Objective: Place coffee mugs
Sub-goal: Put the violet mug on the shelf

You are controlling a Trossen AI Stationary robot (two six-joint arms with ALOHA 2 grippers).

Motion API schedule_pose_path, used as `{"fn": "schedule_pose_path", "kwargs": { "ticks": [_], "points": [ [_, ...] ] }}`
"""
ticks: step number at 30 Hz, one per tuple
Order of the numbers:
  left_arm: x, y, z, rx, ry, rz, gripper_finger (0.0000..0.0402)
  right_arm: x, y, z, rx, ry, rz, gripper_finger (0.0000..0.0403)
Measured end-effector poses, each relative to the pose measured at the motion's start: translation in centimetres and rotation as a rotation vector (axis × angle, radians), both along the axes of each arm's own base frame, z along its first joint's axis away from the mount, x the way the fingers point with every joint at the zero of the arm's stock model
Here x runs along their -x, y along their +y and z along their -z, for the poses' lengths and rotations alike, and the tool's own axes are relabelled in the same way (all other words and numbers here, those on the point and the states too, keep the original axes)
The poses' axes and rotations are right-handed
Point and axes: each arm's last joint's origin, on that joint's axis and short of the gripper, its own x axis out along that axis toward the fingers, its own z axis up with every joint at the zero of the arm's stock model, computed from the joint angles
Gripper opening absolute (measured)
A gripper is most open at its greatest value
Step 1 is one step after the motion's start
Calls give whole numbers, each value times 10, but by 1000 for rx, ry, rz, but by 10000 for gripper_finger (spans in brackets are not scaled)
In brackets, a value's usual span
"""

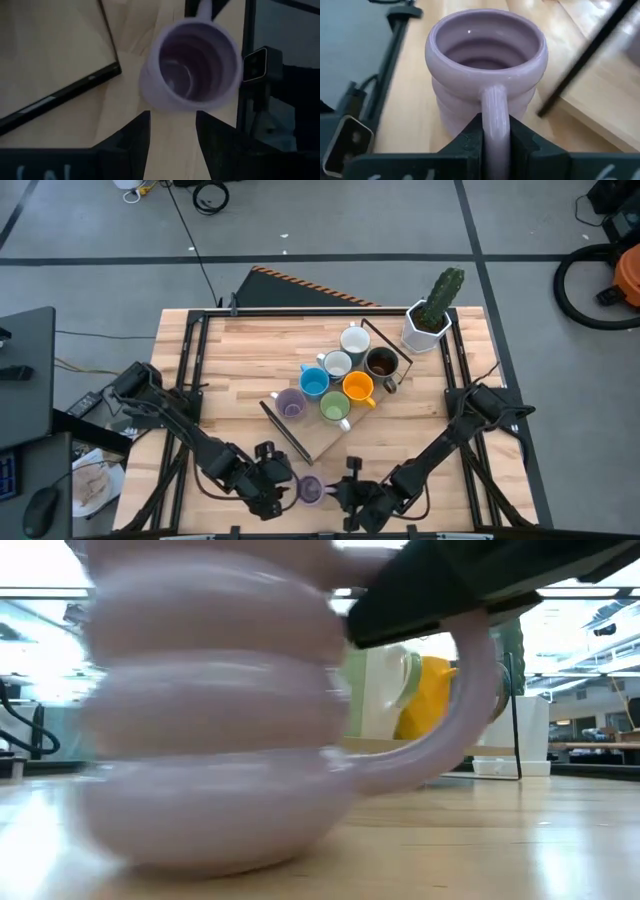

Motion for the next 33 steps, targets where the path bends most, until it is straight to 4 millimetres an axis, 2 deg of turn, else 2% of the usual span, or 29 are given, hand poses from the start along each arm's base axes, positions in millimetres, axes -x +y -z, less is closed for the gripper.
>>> {"fn": "schedule_pose_path", "kwargs": {
  "ticks": [4, 10, 14, 18, 22, 33],
  "points": [
    [10, 4, -13, -15, -14, -1, 165, 15, -3, -10, 10, 43, 71, 55],
    [24, -1, -28, 7, -59, 19, 165, 49, -2, -26, 15, 78, 173, 55],
    [27, -4, -28, -3, -64, 32, 165, 67, -9, -38, -3, -17, 251, 55],
    [27, -4, -28, -7, -65, 34, 165, 76, -18, -46, -9, -128, 325, 55],
    [27, -4, -29, -17, -70, 43, 165, 73, -24, -48, -10, -178, 360, 55],
    [24, -2, -30, -40, -107, 12, 165, 34, -50, -46, -25, -236, 444, 55]
  ]
}}
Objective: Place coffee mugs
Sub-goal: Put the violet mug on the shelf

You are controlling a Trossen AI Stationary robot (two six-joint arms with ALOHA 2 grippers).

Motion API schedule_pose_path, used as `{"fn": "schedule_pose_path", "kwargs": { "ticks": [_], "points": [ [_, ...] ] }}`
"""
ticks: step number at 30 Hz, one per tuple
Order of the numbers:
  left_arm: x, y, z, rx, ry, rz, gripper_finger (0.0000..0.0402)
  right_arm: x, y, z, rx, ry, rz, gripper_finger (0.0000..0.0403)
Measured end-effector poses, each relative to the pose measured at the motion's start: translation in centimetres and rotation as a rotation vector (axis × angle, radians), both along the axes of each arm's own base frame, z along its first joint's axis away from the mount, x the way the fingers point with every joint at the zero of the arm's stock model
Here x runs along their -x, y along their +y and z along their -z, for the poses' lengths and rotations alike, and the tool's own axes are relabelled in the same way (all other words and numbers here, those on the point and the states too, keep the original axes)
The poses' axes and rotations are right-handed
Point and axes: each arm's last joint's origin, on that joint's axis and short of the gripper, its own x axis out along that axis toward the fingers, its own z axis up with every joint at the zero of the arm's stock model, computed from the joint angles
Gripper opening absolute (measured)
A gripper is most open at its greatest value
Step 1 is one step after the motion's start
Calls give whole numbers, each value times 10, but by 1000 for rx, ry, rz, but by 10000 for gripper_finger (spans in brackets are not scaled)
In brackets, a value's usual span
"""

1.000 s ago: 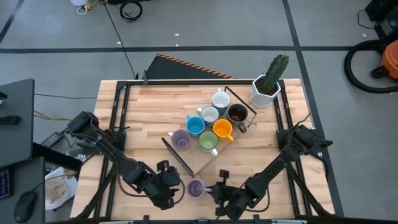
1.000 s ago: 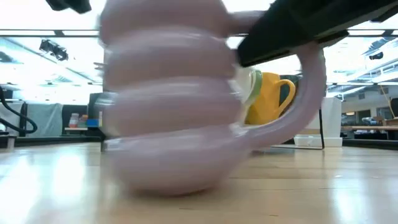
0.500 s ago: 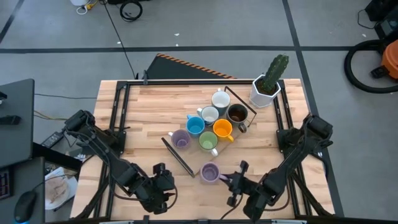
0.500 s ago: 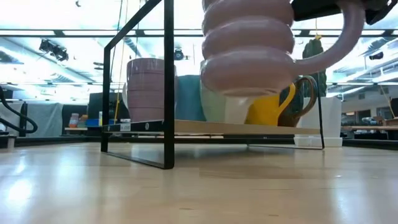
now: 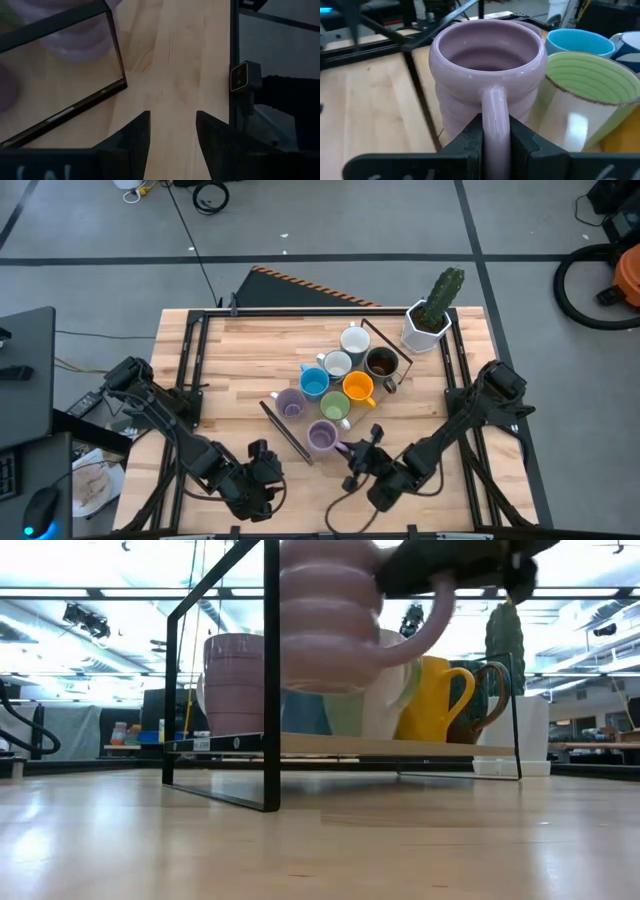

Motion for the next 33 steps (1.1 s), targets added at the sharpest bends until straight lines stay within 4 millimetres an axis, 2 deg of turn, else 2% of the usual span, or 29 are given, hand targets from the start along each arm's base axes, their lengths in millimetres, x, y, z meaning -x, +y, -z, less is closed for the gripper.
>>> {"fn": "schedule_pose_path", "kwargs": {
  "ticks": [5, 13, 26, 33],
  "points": [
    [0, 0, 0, 3, -9, -5, 165, -13, -12, -1, -61, -1, -1, 55],
    [-1, 0, -1, -8, -21, -16, 165, -18, -32, 14, -115, 34, -2, 57],
    [0, 1, 0, -31, -5, 11, 165, -28, -45, 19, -180, 21, -73, 73],
    [2, -1, 0, -46, -5, 32, 165, -29, -44, 17, -166, 10, -89, 122]
  ]
}}
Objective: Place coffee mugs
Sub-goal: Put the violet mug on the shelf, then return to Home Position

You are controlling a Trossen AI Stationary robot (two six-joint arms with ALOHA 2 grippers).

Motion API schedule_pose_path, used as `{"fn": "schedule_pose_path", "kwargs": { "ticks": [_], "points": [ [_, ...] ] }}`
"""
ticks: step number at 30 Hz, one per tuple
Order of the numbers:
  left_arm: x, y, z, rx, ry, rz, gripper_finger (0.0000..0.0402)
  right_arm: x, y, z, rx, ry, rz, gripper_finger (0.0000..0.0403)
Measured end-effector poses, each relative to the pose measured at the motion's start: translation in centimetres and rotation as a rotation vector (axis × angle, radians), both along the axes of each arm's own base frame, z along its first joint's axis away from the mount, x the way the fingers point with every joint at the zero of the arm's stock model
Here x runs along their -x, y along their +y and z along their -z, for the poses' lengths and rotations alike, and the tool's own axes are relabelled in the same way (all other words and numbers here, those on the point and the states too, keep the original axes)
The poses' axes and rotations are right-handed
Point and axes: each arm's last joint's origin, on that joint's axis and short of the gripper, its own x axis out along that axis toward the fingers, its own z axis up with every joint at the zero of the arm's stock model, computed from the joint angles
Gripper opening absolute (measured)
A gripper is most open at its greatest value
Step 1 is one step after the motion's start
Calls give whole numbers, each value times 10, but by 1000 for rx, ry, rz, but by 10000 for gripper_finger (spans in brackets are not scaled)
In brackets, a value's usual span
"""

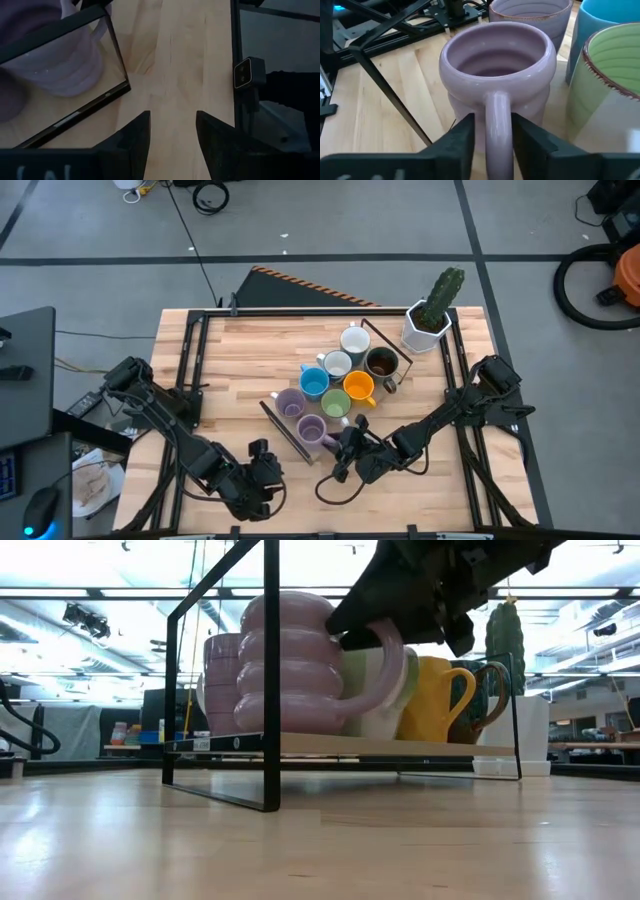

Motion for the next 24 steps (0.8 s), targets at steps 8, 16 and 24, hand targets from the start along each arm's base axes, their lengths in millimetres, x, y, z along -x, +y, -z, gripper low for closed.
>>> {"fn": "schedule_pose_path", "kwargs": {
  "ticks": [8, 16, 24],
  "points": [
    [13, -7, 3, -149, -18, 109, 163, 8, 0, -18, -11, 17, -57, 207],
    [40, 21, -2, -127, -112, 157, 142, 35, -12, -70, -52, 56, -245, 266],
    [73, 75, 6, -1, -317, 115, 119, 93, -45, -91, -67, -32, -272, 285]
  ]
}}
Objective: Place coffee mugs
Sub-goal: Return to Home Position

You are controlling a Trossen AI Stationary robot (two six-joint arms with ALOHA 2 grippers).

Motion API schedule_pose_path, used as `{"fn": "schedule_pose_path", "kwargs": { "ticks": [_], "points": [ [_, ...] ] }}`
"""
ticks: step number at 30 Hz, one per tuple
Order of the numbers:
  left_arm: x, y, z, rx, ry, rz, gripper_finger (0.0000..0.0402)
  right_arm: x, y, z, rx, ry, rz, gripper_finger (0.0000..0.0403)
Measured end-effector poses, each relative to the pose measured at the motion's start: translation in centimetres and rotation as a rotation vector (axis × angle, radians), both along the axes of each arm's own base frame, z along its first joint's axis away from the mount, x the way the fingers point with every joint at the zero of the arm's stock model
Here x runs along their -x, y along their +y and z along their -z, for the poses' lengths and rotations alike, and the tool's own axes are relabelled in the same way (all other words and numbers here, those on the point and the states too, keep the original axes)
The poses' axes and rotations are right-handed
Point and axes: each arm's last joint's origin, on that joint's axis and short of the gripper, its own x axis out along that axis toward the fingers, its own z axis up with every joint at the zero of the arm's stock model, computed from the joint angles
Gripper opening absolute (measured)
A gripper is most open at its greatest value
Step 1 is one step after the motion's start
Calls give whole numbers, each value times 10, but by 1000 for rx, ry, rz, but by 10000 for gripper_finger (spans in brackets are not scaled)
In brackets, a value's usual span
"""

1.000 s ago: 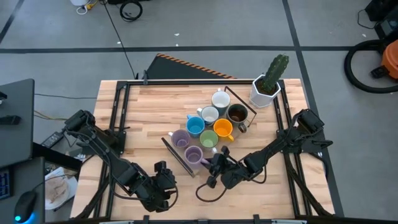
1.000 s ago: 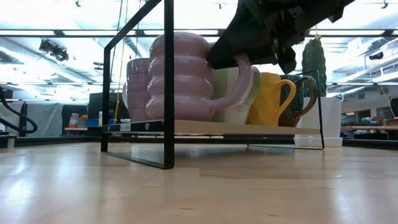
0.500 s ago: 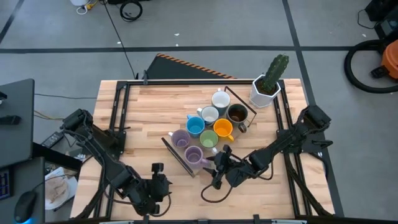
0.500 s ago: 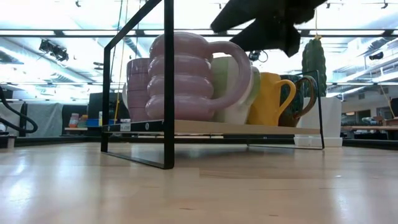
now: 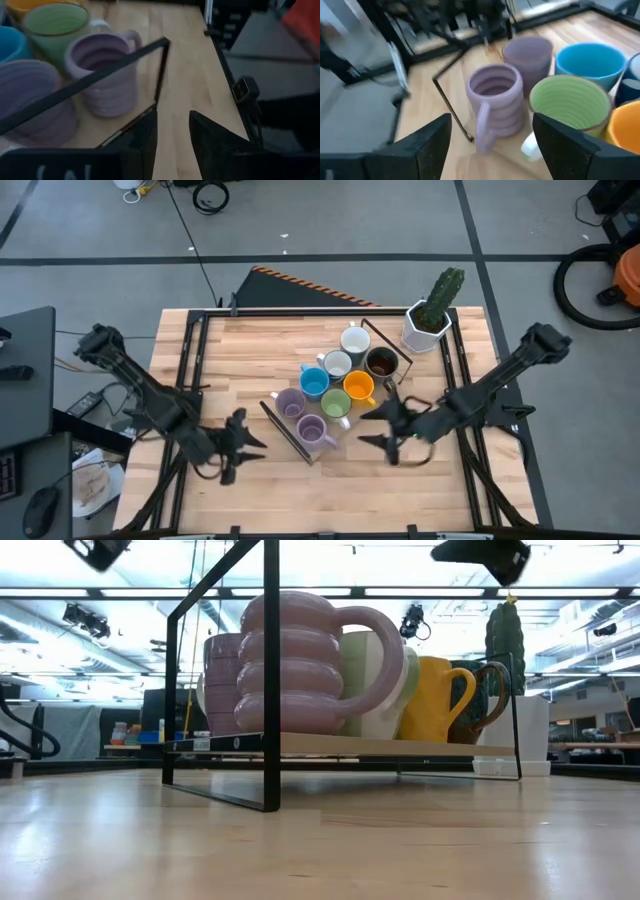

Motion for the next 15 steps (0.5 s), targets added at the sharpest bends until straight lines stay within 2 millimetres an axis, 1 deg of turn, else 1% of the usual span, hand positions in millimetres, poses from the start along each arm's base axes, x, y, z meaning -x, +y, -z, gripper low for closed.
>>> {"fn": "schedule_pose_path", "kwargs": {
  "ticks": [5, 8, 15],
  "points": [
    [19, 29, 12, 67, -148, -20, 101, 36, -27, 12, -75, -182, -56, 284],
    [27, 45, 14, 90, -243, -40, 86, 54, -43, 19, -100, -271, -82, 284],
    [40, 78, 27, 79, -361, -117, 41, 87, -75, 32, -45, -373, -137, 284]
  ]
}}
